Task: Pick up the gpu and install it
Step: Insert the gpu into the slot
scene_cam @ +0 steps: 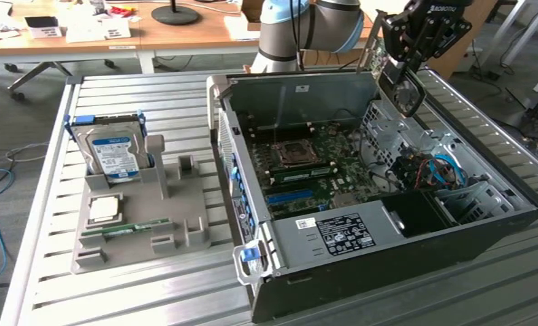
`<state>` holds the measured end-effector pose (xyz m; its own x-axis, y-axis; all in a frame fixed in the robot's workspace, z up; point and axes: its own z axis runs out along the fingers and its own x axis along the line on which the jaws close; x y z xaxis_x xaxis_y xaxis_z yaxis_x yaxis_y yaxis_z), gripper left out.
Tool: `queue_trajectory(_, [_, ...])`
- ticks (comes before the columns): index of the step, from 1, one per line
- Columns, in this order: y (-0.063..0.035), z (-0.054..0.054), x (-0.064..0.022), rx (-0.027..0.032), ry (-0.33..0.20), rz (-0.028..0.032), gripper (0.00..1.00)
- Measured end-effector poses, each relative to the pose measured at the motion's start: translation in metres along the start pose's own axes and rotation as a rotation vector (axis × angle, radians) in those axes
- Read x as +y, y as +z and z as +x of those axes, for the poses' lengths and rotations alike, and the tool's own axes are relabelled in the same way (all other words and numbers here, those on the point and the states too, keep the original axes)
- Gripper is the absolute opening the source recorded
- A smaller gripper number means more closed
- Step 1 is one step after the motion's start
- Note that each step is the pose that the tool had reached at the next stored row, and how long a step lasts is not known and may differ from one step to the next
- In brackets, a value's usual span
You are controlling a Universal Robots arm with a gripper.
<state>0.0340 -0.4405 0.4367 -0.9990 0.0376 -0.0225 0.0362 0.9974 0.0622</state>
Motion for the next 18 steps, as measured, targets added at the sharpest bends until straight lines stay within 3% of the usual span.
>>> queue_trajectory(12, [0.0000,0.0000,0.0000,0.0003,-0.004,0.0000,0.27])
queue_trajectory(18, [0.0000,0.0003,0.0000,0.0035,-0.055,-0.0012,0.27])
